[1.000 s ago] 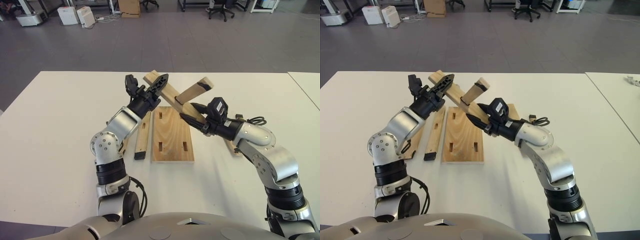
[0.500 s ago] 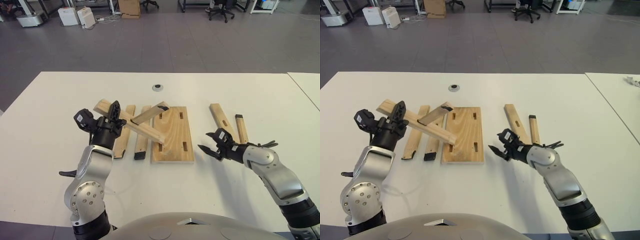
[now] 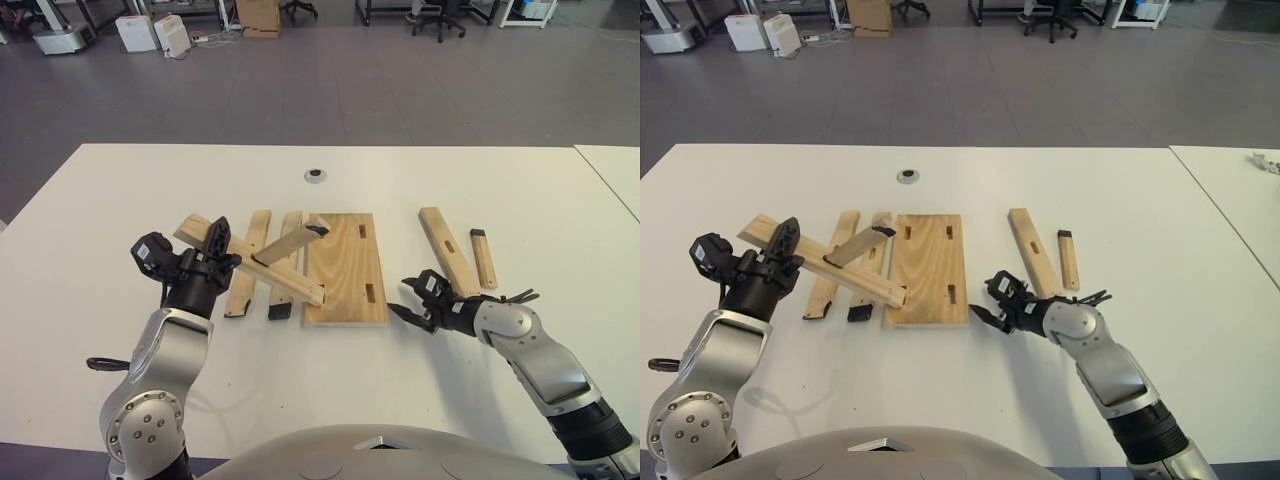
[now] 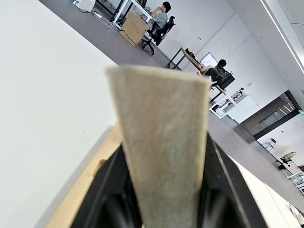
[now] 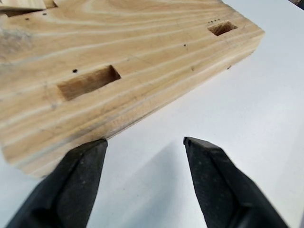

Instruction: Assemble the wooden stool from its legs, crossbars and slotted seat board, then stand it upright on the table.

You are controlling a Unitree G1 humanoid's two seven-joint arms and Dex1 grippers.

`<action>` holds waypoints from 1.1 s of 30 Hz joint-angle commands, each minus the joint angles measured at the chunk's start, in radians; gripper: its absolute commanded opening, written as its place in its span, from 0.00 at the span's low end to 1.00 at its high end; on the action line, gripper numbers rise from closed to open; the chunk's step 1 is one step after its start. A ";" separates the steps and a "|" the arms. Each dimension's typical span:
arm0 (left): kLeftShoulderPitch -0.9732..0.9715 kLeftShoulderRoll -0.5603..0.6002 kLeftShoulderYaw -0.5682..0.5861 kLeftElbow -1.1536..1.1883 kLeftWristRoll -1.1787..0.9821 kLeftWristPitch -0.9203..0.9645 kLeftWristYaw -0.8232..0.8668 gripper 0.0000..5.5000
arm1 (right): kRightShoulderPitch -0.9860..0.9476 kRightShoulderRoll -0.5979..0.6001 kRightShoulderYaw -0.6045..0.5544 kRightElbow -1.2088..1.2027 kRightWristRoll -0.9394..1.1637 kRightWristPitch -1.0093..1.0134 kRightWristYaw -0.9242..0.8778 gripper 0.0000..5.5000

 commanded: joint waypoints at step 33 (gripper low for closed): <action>-0.163 0.094 -0.330 0.028 0.418 -0.169 -0.392 0.48 | -0.144 0.011 -0.212 0.118 0.035 -0.083 -0.028 0.55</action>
